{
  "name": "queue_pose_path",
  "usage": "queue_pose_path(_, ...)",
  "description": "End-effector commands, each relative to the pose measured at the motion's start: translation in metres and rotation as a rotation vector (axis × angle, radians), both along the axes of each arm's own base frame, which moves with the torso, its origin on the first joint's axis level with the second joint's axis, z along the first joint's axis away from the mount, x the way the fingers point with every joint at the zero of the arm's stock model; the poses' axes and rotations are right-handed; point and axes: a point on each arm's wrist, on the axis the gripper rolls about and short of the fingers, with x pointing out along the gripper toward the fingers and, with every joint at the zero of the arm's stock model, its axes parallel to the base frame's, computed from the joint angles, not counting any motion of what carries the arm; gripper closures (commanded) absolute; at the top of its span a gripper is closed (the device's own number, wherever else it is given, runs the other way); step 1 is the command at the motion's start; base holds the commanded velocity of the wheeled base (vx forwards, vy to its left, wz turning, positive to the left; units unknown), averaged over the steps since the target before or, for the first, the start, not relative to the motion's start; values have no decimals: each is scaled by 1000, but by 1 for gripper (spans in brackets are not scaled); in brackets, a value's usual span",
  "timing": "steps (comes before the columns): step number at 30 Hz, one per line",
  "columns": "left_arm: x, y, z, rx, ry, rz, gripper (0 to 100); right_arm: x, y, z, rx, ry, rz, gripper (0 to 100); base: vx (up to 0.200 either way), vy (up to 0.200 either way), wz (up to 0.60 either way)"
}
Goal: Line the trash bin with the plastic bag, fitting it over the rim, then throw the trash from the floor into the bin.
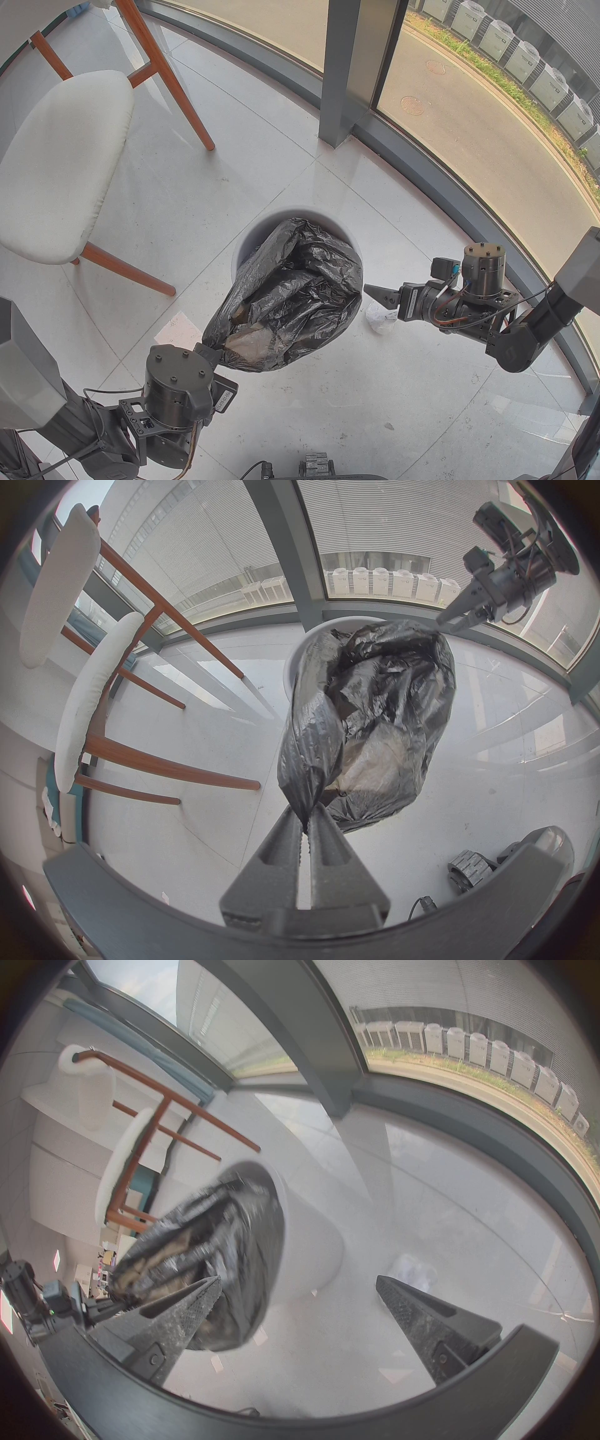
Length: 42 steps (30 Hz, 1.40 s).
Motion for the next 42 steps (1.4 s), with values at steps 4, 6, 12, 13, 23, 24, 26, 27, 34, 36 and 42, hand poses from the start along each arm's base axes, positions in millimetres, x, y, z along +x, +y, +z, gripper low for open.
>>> queue_pose_path(4,8,6,4,18,-22,25,100,-9,1,24,65,-51,4,0,0,0,0)
queue_pose_path(6,6,6,3,24,-18,18,100,-8,3,28,85,-57,7,0,0,0,0)
queue_pose_path(12,-5,-4,0,29,-8,-39,100,-11,28,36,105,-83,73,0,0,0,0)
queue_pose_path(13,-8,-6,0,29,-9,-50,100,-12,34,36,97,-88,91,0,0,0,0)
queue_pose_path(23,-18,-14,-2,35,-6,-94,100,2,59,-1,-160,-190,193,0,0,0,0)
queue_pose_path(24,-18,-14,-2,35,-6,-94,100,2,61,0,-164,-197,199,0,0,0,0)
queue_pose_path(26,-19,-14,-3,38,-3,-95,100,2,66,0,-161,-202,208,0,0,0,0)
queue_pose_path(27,-19,-14,-3,36,-3,-94,100,2,69,-4,-170,-199,220,0,0,0,0)
queue_pose_path(34,-19,-14,-3,36,-3,-94,100,7,75,-16,-192,-191,230,0,0,0,0)
queue_pose_path(36,-19,-14,-3,36,-3,-94,100,8,76,-18,-205,-198,236,0,0,0,0)
queue_pose_path(42,-19,-14,-2,35,-4,-94,100,10,77,-24,-228,-198,241,100,0,0,0)
